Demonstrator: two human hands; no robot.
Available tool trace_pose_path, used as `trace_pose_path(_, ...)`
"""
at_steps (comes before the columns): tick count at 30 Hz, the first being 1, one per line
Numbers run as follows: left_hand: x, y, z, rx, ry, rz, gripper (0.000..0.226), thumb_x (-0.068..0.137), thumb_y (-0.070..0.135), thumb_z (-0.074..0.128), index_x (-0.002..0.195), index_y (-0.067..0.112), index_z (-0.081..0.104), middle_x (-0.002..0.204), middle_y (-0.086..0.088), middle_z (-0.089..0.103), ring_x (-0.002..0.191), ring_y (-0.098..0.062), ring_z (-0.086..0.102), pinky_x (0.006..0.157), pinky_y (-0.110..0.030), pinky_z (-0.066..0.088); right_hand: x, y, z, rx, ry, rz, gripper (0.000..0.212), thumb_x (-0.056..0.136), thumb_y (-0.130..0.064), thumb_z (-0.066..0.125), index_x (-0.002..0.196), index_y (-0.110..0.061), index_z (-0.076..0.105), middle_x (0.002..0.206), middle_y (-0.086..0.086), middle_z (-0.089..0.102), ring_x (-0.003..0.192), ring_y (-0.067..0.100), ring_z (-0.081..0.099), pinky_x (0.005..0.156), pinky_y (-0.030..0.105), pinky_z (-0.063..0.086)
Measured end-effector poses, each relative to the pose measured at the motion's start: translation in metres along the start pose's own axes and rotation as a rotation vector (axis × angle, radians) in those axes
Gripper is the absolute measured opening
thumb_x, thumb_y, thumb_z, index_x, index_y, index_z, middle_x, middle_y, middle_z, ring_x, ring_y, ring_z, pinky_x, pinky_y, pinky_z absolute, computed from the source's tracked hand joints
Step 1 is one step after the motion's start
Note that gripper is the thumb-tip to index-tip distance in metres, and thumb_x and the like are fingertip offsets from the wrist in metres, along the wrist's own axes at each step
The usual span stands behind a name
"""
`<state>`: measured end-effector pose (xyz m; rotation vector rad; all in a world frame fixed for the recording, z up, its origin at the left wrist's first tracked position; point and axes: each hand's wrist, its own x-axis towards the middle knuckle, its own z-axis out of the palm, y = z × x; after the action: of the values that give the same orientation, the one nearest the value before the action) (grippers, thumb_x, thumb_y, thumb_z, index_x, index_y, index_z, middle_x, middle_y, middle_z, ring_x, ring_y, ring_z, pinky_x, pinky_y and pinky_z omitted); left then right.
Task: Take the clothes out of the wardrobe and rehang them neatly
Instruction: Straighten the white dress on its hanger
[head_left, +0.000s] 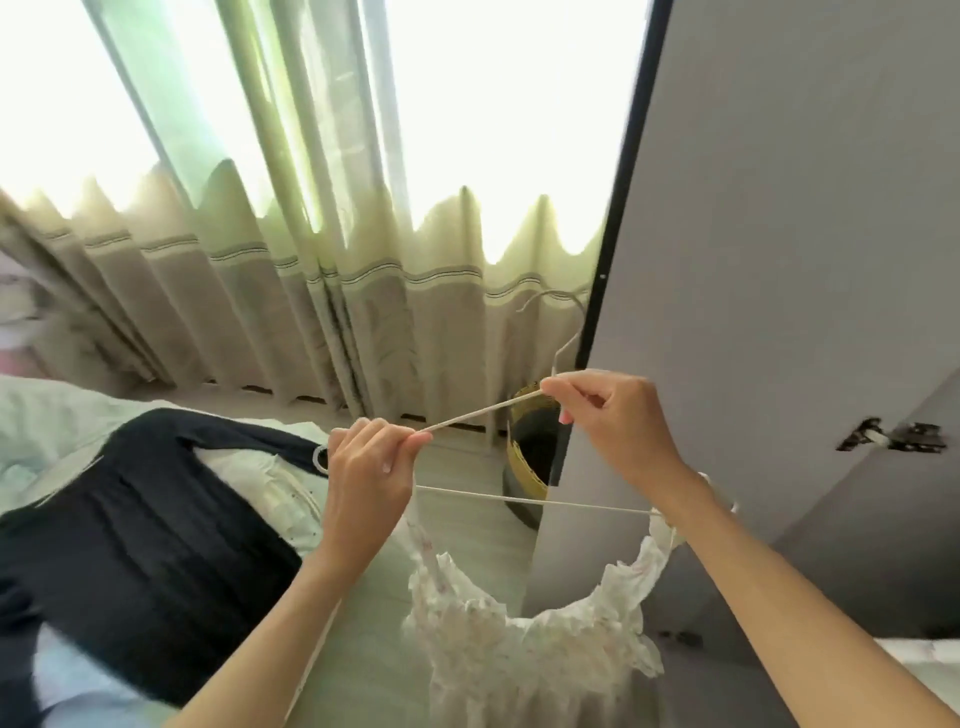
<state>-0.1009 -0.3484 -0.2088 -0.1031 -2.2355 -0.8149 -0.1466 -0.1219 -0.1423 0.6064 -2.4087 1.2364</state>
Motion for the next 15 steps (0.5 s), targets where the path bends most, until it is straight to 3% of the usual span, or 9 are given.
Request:
trace_pose_path(3,-0.009,-0.018,-0.035,0.075,0.106,-0.129,0.029,0.086,0.033,0.049,0.072,0.015,0.066,0.063,0.008,0.057,0.065,-0.007,0.046,0.071,-0.030,0.033,0.017,-0.001,0.036,-0.132,0.041,-0.145,0.045,0.088,-0.051,0.050,0.073,-0.016,0.073,0.060,-0.006,0.064,0.055,0.012,0.056,0.054,0.023,0.047)
trace_pose_path(8,-0.036,-0.030,-0.099,0.251,0.378,-0.407,0.025,0.083,0.030,0.054,0.067,0.015,0.065,0.060,0.015,0.052,0.062,-0.007,0.046,0.075,-0.024,0.025,0.025,0.005,0.097,-0.238,-0.071,-0.251,0.046,0.089,-0.050,0.036,0.084,-0.017,0.068,0.069,-0.004,0.064,0.072,0.022,0.060,0.079,0.037,0.039)
trace_pose_path(11,-0.062,-0.027,-0.128,0.310,0.521,-0.521,0.032,0.081,0.037,0.049,0.066,0.015,0.066,0.060,0.015,0.055,0.060,-0.010,0.050,0.078,-0.034,0.035,0.033,-0.002,0.126,-0.221,-0.118,-0.305,0.040,0.091,-0.041,0.040,0.080,-0.014,0.068,0.078,0.002,0.062,0.077,0.026,0.058,0.081,0.040,0.039)
trace_pose_path(15,-0.093,-0.009,-0.154,0.431,0.656,-0.635,0.031,0.079,0.033,0.048,0.067,0.013,0.068,0.059,0.010,0.057,0.064,0.000,0.049,0.080,-0.028,0.033,0.039,-0.027,0.162,-0.113,-0.232,-0.472,0.049,0.092,-0.042,0.033,0.077,-0.012,0.068,0.074,0.003,0.057,0.071,0.025,0.056,0.074,0.038,0.040)
